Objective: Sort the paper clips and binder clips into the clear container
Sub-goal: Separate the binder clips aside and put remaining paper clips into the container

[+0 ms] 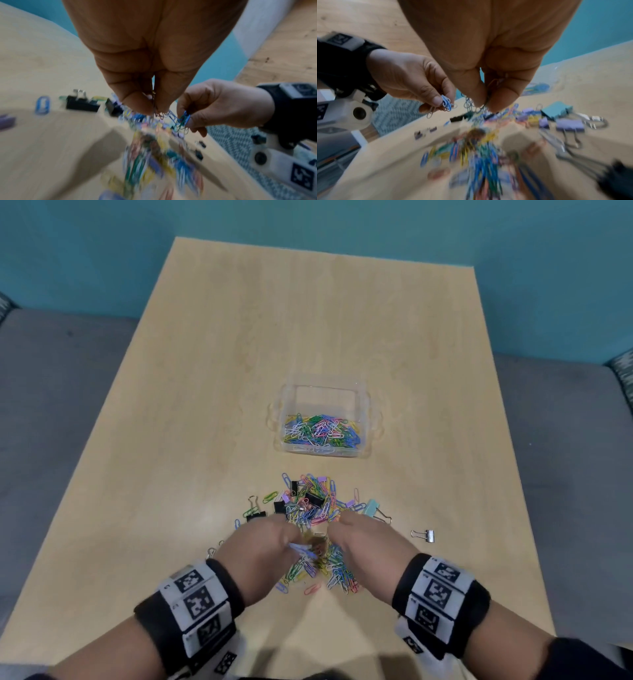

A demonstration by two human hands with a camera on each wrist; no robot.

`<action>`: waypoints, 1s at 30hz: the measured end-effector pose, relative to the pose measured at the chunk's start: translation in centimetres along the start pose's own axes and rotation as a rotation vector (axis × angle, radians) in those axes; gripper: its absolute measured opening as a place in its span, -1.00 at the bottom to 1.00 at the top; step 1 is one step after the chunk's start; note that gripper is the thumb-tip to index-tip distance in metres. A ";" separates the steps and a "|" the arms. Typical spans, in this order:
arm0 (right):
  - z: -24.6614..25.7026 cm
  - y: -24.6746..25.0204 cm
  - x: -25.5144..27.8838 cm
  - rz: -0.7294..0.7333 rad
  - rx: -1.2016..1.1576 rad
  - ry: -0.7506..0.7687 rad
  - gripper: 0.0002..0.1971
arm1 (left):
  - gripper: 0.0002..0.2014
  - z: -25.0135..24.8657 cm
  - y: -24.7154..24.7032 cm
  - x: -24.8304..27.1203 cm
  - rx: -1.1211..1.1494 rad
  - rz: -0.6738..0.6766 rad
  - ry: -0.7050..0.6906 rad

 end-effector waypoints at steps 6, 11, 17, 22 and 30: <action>-1.9 7.2 -5.4 -0.254 0.018 -0.049 -0.83 | -0.89 -0.5 7.0 -5.6 0.089 -0.249 0.061; -4.0 9.7 -10.9 -0.366 0.090 -0.116 -0.81 | -0.89 -0.5 8.7 -11.5 0.074 -0.367 0.134; -5.0 8.8 -9.9 -0.359 0.026 -0.177 -0.76 | -0.64 0.7 6.3 -11.5 0.021 -0.385 0.055; -6.7 4.8 -2.9 -0.237 0.156 -0.187 -0.77 | -0.59 4.8 2.5 -4.8 0.025 -0.404 0.092; -7.1 -1.4 1.7 -0.237 0.278 -0.186 -0.76 | -0.55 5.4 -3.6 3.7 -0.119 -0.359 0.031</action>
Point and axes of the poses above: each hand's wrist, its own x-axis away from the middle knuckle, its own y-axis out of the back of the hand, z = x × y, the point moved 2 cm from there along -x, towards the middle knuckle, and after that the axes turned 9 degrees about -z, right-handed, at the moved point
